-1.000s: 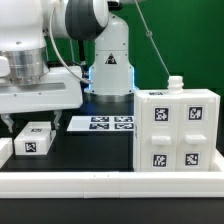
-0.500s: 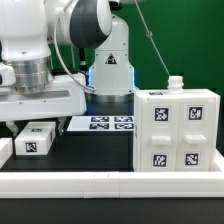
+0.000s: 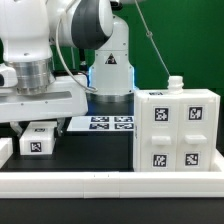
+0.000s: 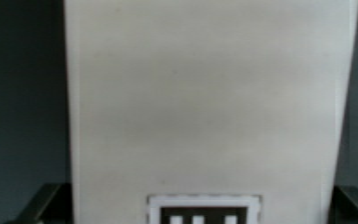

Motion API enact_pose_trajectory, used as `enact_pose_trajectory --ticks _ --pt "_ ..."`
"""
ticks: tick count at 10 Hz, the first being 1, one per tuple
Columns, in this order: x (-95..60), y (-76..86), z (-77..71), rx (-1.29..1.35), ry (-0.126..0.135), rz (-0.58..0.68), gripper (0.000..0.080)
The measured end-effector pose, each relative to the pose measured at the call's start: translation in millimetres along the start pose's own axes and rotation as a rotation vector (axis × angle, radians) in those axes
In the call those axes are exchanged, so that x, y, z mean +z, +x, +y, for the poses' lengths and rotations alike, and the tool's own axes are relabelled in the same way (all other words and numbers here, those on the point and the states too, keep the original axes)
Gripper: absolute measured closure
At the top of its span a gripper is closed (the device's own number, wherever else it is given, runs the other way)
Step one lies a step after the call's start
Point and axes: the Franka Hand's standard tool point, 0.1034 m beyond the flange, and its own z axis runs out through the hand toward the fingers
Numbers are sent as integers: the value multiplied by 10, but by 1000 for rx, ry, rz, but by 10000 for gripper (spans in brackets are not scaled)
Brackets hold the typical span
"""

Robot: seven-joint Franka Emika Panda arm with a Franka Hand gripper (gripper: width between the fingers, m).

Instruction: Assemble cabinet

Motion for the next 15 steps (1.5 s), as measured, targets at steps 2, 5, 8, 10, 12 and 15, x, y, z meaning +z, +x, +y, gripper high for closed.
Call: enact_pose_trajectory --ticks 2,5,8,10,12,15 --pt "0 0 0 0 0 0 251" --pt "-232 69 -74 4 24 -23 251" --pt "-804 198 -273 22 45 -15 249" --pt "-1263 376 -537 49 61 -23 249" --pt "-1386 518 -722 46 54 -7 249" --pt "-1346 489 -691 44 56 -14 249"
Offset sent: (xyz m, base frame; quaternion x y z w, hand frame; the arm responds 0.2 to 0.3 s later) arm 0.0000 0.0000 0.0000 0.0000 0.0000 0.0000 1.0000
